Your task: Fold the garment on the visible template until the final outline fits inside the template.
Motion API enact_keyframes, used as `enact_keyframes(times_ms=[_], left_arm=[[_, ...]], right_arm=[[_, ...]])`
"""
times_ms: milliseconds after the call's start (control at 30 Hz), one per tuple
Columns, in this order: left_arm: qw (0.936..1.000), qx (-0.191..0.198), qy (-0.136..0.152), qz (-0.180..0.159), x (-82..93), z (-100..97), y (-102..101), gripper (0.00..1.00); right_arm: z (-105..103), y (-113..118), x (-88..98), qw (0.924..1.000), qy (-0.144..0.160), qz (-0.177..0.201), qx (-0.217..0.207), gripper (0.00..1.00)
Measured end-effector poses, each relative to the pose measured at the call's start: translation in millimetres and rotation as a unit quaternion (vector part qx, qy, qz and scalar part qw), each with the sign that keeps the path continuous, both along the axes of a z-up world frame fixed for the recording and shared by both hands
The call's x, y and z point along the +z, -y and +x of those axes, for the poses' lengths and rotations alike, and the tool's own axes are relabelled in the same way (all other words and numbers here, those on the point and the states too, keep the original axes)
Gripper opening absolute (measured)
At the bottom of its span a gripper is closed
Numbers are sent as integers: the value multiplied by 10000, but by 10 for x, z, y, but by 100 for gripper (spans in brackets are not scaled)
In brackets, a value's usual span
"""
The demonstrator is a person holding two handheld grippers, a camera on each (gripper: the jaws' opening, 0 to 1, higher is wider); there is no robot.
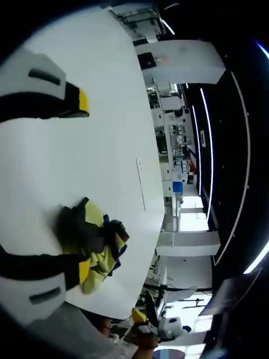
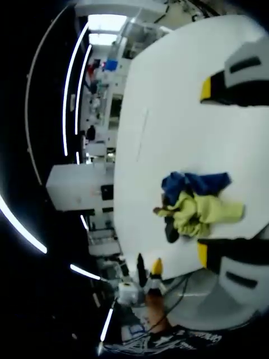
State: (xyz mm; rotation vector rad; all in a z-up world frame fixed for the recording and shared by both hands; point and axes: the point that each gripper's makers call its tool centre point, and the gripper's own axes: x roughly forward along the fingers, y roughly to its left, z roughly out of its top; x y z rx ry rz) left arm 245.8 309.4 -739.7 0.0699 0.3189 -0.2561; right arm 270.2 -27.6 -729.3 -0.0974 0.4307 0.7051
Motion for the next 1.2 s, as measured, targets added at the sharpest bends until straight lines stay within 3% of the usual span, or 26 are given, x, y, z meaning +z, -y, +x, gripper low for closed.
enact_keyframes(times_ms=[733, 967, 1100, 1200], left_arm=[[9997, 71, -66, -242, -15, 6, 1, 99], [9997, 81, -82, -205, -25, 8, 4, 98], [9999, 73, -110, -20, -42, 6, 4, 97], [9998, 22, -146, -121, -48, -5, 41, 97]], right_arm=[[-13, 43, -41, 9999, 5, 53, -85, 99], [-3, 45, -38, 9999, 12, 56, -95, 99], [12, 30, -35, 9999, 33, 71, -81, 99], [3, 6, -30, 9999, 18, 84, -64, 99]])
